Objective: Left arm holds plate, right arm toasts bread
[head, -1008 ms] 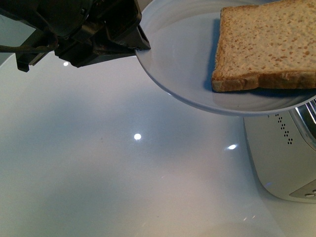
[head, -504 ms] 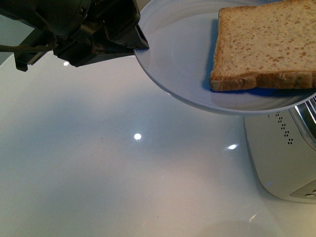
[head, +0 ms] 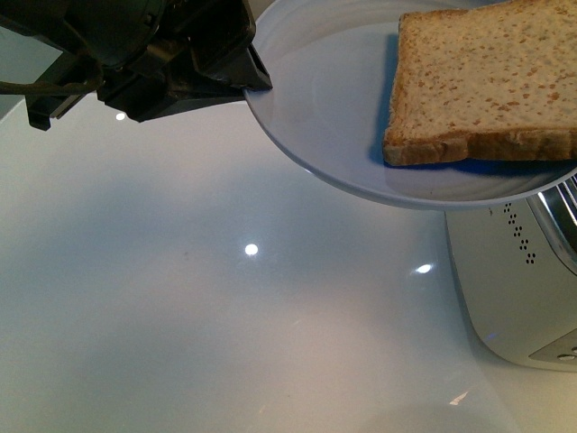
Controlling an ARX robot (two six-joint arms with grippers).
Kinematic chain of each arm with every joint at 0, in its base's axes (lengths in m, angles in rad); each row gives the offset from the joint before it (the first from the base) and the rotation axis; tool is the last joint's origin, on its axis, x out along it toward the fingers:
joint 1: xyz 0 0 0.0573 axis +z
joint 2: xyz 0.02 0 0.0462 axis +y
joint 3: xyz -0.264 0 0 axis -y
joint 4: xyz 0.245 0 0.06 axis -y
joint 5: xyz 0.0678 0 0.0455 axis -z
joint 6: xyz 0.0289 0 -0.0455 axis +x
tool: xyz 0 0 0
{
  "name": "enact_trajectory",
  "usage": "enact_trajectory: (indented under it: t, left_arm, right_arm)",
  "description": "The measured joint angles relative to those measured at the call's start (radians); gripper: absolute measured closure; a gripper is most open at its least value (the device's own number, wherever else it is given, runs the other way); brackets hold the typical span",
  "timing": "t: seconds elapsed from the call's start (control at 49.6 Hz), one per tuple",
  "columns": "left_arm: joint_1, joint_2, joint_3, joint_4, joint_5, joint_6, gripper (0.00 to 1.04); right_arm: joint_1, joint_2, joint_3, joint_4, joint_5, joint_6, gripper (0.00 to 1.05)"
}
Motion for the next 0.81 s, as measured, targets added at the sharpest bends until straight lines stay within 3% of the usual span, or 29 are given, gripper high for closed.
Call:
enact_trajectory:
  t: [0.565, 0.807]
  left_arm:
    - [0.0, 0.0, 0.0, 0.0, 0.0, 0.0, 1.02]
    - [0.0, 0.0, 0.0, 0.0, 0.0, 0.0, 1.02]
  right_arm:
    - [0.109, 0.02, -0.005, 0.029, 0.021, 0.095, 0.09]
    - [0.108, 0.019, -0.005, 0.022, 0.027, 0.101, 0.54]
